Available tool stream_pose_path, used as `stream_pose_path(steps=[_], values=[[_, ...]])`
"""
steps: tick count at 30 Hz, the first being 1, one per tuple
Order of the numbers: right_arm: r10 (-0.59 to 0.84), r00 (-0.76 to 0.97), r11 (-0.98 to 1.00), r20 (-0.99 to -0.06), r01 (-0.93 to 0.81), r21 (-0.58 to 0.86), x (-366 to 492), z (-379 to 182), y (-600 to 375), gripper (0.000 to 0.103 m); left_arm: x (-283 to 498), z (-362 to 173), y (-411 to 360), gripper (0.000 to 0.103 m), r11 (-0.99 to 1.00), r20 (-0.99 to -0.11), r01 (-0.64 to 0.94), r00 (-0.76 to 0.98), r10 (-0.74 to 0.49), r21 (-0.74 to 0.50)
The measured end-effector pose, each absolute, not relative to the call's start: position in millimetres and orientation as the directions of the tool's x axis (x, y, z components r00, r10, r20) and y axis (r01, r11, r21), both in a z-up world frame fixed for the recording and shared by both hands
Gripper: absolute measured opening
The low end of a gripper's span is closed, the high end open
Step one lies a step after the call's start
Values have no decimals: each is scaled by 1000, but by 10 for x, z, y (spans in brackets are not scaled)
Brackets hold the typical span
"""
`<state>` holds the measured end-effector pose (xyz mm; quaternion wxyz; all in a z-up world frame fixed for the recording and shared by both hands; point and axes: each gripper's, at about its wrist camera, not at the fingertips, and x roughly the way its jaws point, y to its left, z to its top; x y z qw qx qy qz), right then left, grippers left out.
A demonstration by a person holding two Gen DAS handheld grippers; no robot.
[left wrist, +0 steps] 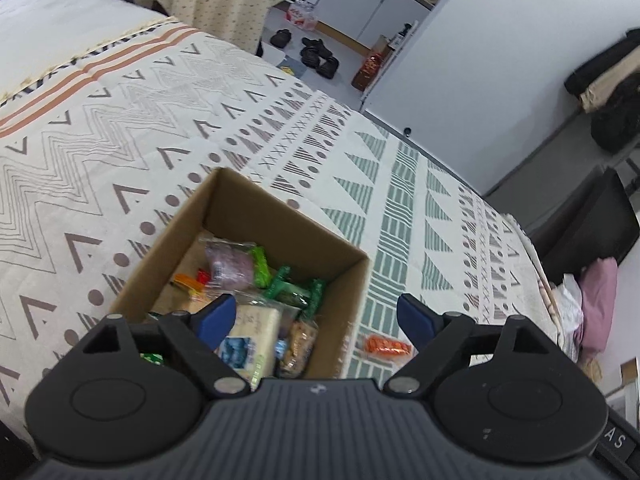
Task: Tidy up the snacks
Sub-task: 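Move both open tools back to the orange cake and white cake bar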
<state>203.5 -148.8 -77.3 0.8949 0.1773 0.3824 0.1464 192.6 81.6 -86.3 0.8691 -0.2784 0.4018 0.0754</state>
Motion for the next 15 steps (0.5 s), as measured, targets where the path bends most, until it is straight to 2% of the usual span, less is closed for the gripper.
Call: stream_pose_path(steps=[5, 11, 15], values=[[375, 681, 897, -629, -96, 432, 1969, -775, -1798, 63, 1931, -821, 570, 92, 862, -732, -312, 674, -95, -400], [351, 704, 900, -618, -72, 430, 1900, -769, -2179, 71, 1966, -814, 213, 94, 895, -727, -241, 675, -122, -375], [339, 711, 898, -616, -51, 437, 1879, -811, -2415, 72, 1971, -831, 6, 94, 917, -725, -210, 680, -112, -339]])
